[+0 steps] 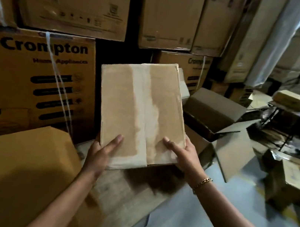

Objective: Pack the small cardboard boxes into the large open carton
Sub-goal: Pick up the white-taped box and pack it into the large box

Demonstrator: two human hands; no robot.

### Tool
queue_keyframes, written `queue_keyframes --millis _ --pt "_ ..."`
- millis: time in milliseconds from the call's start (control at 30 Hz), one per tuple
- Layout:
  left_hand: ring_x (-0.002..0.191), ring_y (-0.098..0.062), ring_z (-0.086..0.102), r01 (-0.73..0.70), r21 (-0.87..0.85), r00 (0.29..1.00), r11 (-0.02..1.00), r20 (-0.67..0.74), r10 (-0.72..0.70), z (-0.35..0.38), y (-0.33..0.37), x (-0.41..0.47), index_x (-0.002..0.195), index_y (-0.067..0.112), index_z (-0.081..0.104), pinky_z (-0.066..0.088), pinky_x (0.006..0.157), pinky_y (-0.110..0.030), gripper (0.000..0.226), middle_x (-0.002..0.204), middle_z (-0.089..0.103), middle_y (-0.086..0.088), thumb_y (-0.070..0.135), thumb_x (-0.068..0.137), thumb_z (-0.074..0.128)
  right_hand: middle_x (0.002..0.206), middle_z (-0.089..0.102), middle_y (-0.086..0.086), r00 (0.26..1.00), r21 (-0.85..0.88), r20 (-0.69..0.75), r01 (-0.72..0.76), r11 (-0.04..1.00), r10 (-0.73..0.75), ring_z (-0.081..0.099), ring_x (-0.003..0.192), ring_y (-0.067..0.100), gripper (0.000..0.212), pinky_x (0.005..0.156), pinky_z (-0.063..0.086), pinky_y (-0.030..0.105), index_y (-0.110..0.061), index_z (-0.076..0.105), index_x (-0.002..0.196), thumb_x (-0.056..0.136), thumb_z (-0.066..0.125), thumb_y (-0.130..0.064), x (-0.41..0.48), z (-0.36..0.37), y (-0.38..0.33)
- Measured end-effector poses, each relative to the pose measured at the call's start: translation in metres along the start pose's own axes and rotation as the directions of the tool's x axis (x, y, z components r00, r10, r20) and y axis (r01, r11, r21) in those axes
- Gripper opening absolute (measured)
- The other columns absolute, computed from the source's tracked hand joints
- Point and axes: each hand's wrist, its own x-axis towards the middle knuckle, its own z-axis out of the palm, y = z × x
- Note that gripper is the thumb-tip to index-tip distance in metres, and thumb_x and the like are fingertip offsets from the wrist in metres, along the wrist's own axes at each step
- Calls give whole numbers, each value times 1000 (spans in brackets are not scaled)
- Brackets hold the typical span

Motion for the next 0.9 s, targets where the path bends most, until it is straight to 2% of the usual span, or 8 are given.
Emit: queue_keyframes --millis 100,167,267,433,600,733,800,900 --pt "76 1 70 -50 -28 997 998 62 52 64 5 15 99 28 65 53 58 -12 48 85 75 22 54 62 79 112 74 -7 997 -47 -36 59 997 -61 72 101 13 65 80 59 25 -30 57 130 73 85 -42 19 -59 -24" --pt "84 -6 73 -71 -38 992 997 102 74 104 11 31 103 25 66 57 66 -18 50 92 77 11 52 63 80 109 75 -9 992 -81 -61 104 991 -109 72 99 12 59 81 59 25 -29 58 129 77 84 -38 35 -93 -41" --pt "95 -14 73 -130 -62 976 990 168 139 162 21 58 110 21 66 57 79 -27 50 106 75 1 43 68 78 110 73 -7 984 -117 -87 148 982 -158 72 96 9 62 78 59 24 -30 55 130 74 82 -39 65 -139 -62" --pt "84 -4 73 -173 -65 951 983 248 184 245 19 111 98 25 66 56 64 -16 42 90 77 15 51 67 76 120 70 -5 971 -228 -84 198 953 -222 71 101 9 76 87 59 28 -29 50 139 74 84 -46 131 -209 -88" --pt "82 0 71 -181 -64 944 982 270 191 322 8 176 105 25 61 55 62 -16 56 102 73 6 57 64 81 125 64 -2 967 -262 -93 205 943 -236 69 105 13 86 83 59 27 -33 43 145 70 84 -41 203 -271 -95" --pt "92 -3 70 -207 -11 913 978 357 197 377 5 223 117 26 61 55 77 -26 62 102 75 11 55 66 81 126 64 1 954 -288 -145 215 933 -264 67 110 20 88 82 60 31 -32 43 144 67 86 -39 253 -316 -97" --pt "97 0 67 -241 15 894 970 393 216 397 3 241 129 30 56 53 81 -25 71 109 72 16 54 67 80 126 63 1 951 -293 -149 219 931 -271 66 109 20 89 79 60 31 -34 41 144 67 86 -37 274 -334 -98" --pt "105 -1 63 -305 61 883 950 392 259 420 1 263 140 36 43 52 85 -25 81 120 65 15 52 69 80 129 58 1 959 -310 -107 217 926 -261 63 113 22 94 86 60 40 -38 35 146 67 86 -33 307 -355 -96"
